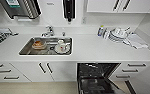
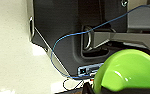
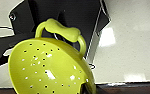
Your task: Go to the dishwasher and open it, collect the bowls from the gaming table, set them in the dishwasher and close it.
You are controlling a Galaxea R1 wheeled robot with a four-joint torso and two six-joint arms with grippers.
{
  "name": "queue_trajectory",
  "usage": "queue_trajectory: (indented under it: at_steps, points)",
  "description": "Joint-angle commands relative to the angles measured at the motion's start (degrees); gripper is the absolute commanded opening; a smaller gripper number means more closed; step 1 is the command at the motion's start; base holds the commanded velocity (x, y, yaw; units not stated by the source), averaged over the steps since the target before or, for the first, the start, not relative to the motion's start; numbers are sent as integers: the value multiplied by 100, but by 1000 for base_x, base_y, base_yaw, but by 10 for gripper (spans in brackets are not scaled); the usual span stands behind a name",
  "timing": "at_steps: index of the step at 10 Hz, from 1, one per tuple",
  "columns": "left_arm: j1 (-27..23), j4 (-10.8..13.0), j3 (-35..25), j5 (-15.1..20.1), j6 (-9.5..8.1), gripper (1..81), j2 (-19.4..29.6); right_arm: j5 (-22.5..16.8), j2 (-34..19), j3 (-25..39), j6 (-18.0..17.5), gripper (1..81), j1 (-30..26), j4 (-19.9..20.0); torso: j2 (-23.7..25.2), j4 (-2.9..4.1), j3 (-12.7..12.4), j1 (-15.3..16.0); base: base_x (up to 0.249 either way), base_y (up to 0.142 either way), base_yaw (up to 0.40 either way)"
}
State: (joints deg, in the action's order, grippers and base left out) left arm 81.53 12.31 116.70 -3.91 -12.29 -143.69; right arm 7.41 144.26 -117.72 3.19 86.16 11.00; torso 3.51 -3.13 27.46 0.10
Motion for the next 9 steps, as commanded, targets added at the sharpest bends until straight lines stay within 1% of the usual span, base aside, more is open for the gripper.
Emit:
queue_trajectory:
  at_steps: [1,2,3,4,5,6,7,8,9]
  points:
    - [-562,-133,-776,400,-256,10,776,-442,-167,110,-3,10,-24,-1,0,0,-7,-2,0,0,0]
    - [-816,-141,-1114,409,-362,10,1096,-442,-167,102,-3,10,-15,-1,-2,0,35,0,0,0,0]
    - [-1063,-133,-1411,592,-502,10,1384,-442,-167,119,-3,10,-15,-1,-2,0,68,-2,0,0,0]
    - [-1308,-133,-1554,760,-555,10,1509,-434,-167,119,-3,10,-15,-10,-5,0,52,0,0,0,0]
    - [-1520,-133,-1641,901,-582,10,1580,-434,-167,120,-3,10,-15,-10,-5,0,381,0,0,0,0]
    - [-1739,-133,-1720,1066,-634,10,1614,-434,-167,128,-3,10,-24,-10,-5,0,634,0,0,0,0]
    - [-1994,-133,-1782,1217,-678,10,1632,-434,-167,128,-3,10,-24,-10,-5,0,795,-2,0,0,0]
    - [-2223,-141,-1895,1443,-722,10,1667,-425,-167,128,-3,10,-24,-10,-7,0,968,0,0,0,0]
    - [-2504,-167,-2018,1655,-722,10,1702,-424,-167,128,-3,10,-33,-10,-9,0,618,2,0,0,0]
